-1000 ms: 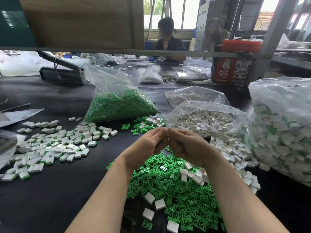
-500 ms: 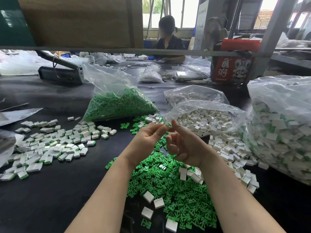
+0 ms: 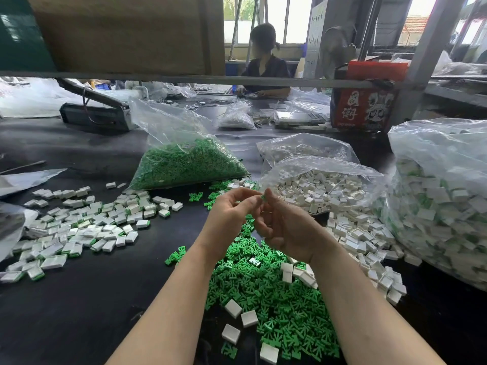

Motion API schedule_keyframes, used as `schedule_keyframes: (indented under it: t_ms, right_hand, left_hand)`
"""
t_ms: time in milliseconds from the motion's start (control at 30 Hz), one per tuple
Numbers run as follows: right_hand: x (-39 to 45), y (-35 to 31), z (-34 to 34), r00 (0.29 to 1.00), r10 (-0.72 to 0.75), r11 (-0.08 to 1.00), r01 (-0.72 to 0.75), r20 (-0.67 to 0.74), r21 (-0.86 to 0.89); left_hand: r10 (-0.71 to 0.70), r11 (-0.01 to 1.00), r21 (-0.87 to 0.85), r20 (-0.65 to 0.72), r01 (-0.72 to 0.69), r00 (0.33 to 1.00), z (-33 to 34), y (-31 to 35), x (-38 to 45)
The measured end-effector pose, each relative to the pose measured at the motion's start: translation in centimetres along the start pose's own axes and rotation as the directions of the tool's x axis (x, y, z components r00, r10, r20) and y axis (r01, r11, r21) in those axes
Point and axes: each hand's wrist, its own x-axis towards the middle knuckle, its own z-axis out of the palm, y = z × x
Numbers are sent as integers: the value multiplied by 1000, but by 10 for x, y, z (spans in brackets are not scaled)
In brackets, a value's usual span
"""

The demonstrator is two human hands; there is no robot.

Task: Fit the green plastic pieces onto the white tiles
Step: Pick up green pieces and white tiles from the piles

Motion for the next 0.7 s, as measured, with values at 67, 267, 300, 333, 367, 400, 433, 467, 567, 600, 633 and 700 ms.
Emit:
schedule_keyframes:
  t_ms: [67,267,300,333,367,400,433,467,567,600,633,700]
  right_hand:
    - [0,1,1,1000,-4,1000,4,-16,-31]
    - [0,1,3,999,-13,994,9,-34,-109]
    - [0,1,4,999,-15,993,10,-38,-121]
    - [0,1,4,999,-18,991,12,-42,-132]
    - [0,1,4,999,-22,990,15,-45,-141]
    - [0,1,5,999,-25,989,18,-47,-146]
    - [0,1,5,998,-28,988,20,-48,-150]
    - [0,1,5,998,-30,987,22,-49,-157]
    - [-1,0,6,998,-31,979,20,-51,-205]
    - [-1,0,6,998,-31,973,18,-52,-228]
    - [-1,0,7,998,-32,967,17,-54,-255]
    - [0,0,8,997,-38,952,16,-64,-306]
  left_hand:
    - [-20,1000,-9,-51,20,999,1,1,0]
    - [-105,992,-84,-99,97,990,5,4,2]
    - [-109,991,-84,-103,100,989,5,3,2]
    - [-110,991,-84,-106,101,988,5,3,2]
    - [-107,992,-85,-107,98,989,6,4,2]
    - [-100,992,-86,-106,91,989,6,4,1]
    - [-91,993,-88,-105,82,990,7,4,1]
    - [-82,993,-92,-104,73,991,7,4,1]
    - [-84,991,-108,-103,72,991,7,4,1]
    - [-93,989,-122,-107,80,990,8,4,1]
    - [-105,986,-142,-112,89,988,8,3,1]
    - [-132,977,-183,-118,109,984,8,3,1]
